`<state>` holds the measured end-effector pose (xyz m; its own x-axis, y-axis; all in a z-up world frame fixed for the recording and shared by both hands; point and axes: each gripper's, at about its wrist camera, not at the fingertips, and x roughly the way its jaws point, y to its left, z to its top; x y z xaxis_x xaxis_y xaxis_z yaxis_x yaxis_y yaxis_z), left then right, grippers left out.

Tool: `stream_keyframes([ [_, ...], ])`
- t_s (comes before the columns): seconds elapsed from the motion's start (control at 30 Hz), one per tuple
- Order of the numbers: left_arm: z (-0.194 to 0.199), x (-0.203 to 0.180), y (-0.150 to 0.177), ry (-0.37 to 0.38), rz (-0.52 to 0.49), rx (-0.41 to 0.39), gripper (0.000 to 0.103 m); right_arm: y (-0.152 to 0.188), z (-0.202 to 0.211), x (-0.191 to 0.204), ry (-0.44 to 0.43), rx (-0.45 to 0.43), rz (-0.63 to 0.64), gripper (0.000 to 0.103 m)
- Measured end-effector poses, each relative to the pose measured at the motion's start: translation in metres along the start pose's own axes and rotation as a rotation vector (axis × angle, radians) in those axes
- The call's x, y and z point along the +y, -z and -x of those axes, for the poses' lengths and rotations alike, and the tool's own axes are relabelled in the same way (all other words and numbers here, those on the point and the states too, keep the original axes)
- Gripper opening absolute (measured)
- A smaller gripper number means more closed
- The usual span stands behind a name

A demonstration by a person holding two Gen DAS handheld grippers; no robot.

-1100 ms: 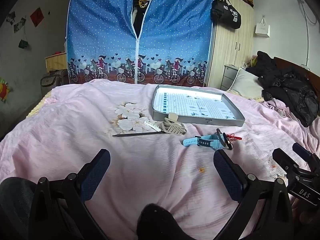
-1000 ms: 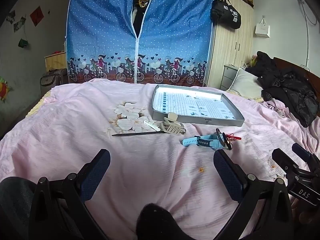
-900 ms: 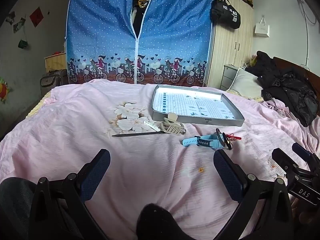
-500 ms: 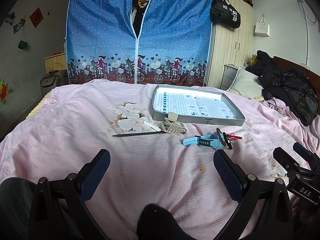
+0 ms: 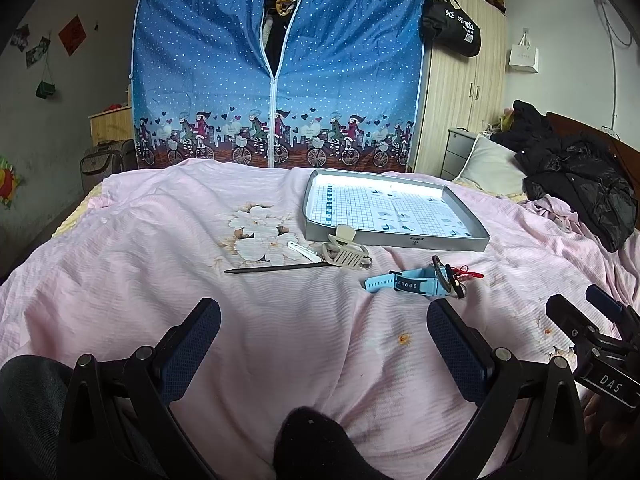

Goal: Organize jewelry

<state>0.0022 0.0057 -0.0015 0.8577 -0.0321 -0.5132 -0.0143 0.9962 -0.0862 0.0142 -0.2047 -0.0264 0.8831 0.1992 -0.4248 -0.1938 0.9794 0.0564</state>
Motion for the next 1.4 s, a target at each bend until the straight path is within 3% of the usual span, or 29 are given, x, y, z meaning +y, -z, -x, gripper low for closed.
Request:
stream_keyframes([
  [1.4,0.0001,-0.001,-0.0002,-0.003,-0.004,-0.001,0.101,0.0016,0.0,-0.0049,-0.001,0.001,-0.004,0.103],
])
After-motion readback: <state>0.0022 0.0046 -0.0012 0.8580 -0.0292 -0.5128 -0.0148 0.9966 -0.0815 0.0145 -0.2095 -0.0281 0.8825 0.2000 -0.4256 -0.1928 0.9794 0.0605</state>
